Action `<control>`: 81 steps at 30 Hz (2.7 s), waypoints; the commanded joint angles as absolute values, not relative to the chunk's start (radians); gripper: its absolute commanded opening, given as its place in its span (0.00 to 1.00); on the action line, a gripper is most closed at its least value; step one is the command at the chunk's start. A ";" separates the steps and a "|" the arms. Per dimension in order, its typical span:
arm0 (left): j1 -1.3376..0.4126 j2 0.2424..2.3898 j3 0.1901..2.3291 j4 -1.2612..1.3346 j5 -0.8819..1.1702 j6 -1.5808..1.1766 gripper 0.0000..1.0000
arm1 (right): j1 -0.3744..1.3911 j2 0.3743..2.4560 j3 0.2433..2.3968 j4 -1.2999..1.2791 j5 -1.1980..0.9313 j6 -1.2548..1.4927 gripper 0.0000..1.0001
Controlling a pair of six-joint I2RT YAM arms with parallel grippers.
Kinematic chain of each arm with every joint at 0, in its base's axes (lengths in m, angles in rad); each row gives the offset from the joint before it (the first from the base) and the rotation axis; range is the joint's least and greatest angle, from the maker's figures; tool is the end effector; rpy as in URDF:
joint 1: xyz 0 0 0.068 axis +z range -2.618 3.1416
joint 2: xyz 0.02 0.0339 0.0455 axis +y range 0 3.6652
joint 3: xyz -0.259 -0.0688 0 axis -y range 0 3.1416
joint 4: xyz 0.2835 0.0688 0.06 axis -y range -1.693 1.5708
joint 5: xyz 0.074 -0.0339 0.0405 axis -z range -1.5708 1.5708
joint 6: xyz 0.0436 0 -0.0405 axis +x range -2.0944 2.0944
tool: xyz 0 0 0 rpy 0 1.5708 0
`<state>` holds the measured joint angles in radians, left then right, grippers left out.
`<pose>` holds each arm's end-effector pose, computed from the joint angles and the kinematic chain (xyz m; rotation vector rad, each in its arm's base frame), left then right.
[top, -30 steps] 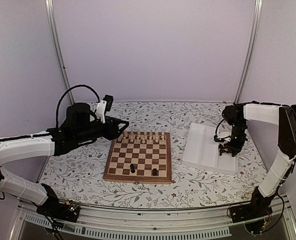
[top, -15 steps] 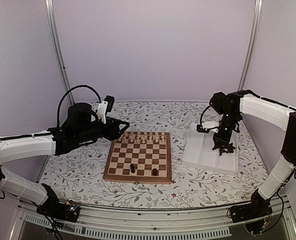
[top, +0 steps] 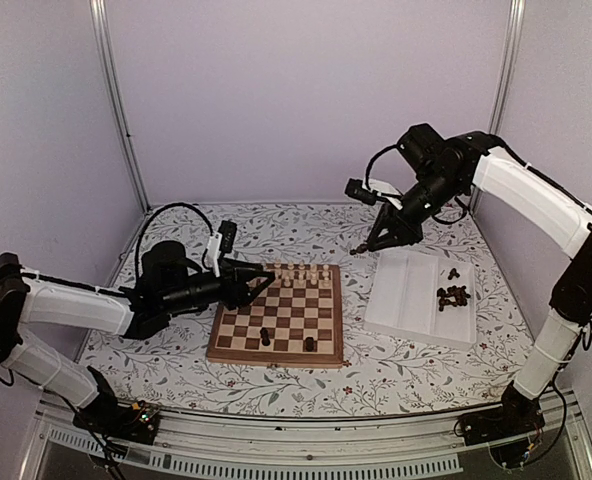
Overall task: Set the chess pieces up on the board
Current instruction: Pick up the chess piece from the storage box.
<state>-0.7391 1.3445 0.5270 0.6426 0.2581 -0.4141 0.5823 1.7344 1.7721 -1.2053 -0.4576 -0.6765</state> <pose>0.2245 -0.2197 0.1799 0.4989 1.7962 -1.0491 0.3131 0.2292 0.3356 -1.6681 2.0757 0.5931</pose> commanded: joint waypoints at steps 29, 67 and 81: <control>-0.865 1.848 0.866 1.315 0.556 -0.601 0.44 | 0.594 1.840 1.903 -1.264 -0.919 -0.739 0.09; -0.866 1.879 0.904 1.267 0.592 -0.649 0.28 | 0.596 1.841 1.895 -1.253 -0.898 -0.733 0.08; -0.858 1.791 0.885 1.122 0.592 -0.635 0.05 | 0.594 1.825 1.845 -1.212 -0.809 -0.722 0.08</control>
